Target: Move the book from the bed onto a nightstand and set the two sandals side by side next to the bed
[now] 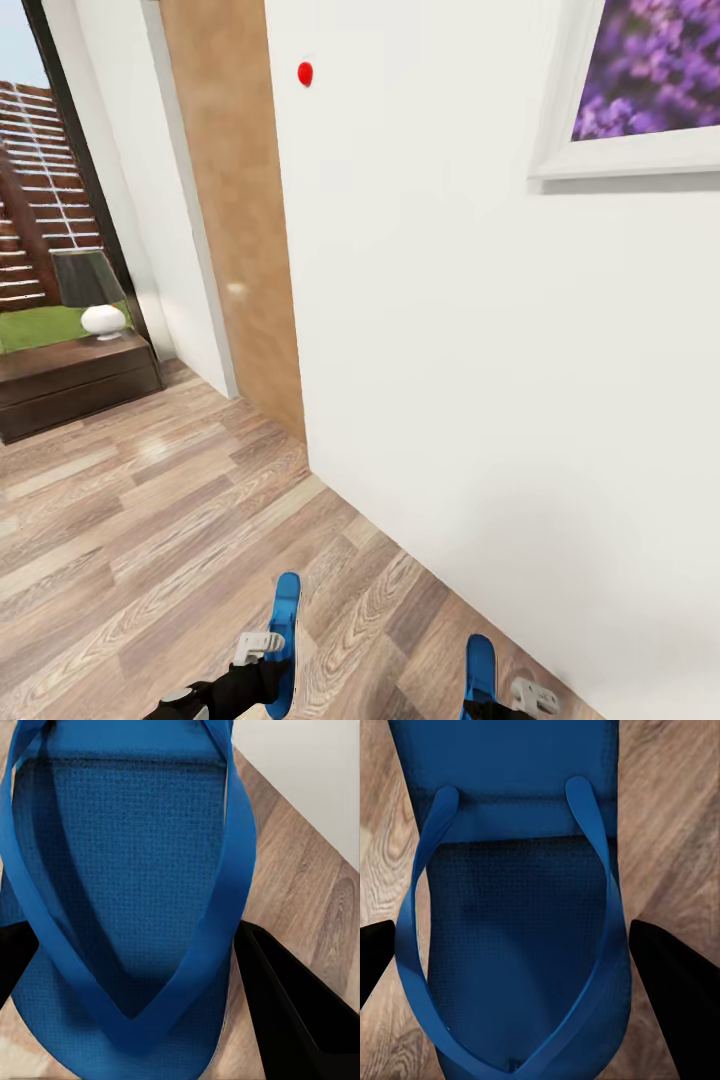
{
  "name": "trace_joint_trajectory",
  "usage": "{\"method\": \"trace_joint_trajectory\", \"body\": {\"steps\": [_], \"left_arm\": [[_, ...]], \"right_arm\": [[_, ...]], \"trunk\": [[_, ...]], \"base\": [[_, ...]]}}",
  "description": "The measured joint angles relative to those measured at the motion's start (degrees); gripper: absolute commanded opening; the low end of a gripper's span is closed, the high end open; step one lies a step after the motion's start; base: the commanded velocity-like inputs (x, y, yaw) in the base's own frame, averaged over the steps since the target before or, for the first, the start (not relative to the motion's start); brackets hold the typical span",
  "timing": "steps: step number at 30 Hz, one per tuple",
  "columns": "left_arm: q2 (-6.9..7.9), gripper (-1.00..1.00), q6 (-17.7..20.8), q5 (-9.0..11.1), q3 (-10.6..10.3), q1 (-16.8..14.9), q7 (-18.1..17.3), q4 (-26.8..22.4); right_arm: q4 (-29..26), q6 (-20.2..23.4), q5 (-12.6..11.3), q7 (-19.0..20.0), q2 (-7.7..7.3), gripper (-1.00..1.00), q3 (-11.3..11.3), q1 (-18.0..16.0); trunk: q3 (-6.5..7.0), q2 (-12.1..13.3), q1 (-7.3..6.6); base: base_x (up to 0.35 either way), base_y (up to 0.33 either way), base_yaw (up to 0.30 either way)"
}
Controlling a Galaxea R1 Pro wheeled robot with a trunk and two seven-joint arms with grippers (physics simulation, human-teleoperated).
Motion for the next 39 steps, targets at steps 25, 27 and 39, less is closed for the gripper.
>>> {"method": "trace_joint_trajectory", "body": {"steps": [25,27,39], "left_arm": [[0.00,-1.00,0.0,0.0,0.0,0.0,0.0,0.0],[0.00,-1.00,0.0,0.0,0.0,0.0,0.0,0.0],[0.00,-1.00,0.0,0.0,0.0,0.0,0.0,0.0]], "right_arm": [[0.0,0.0,0.0,0.0,-0.01,-1.00,0.0,0.0],[0.0,0.0,0.0,0.0,-0.01,-1.00,0.0,0.0],[0.0,0.0,0.0,0.0,-0.02,-1.00,0.0,0.0]], "trunk": [[0.00,0.0,0.01],[0.00,0.0,0.01],[0.00,0.0,0.01]], "base": [[0.002,0.000,0.292],[0.000,0.000,0.292],[0.000,0.000,0.292]]}}
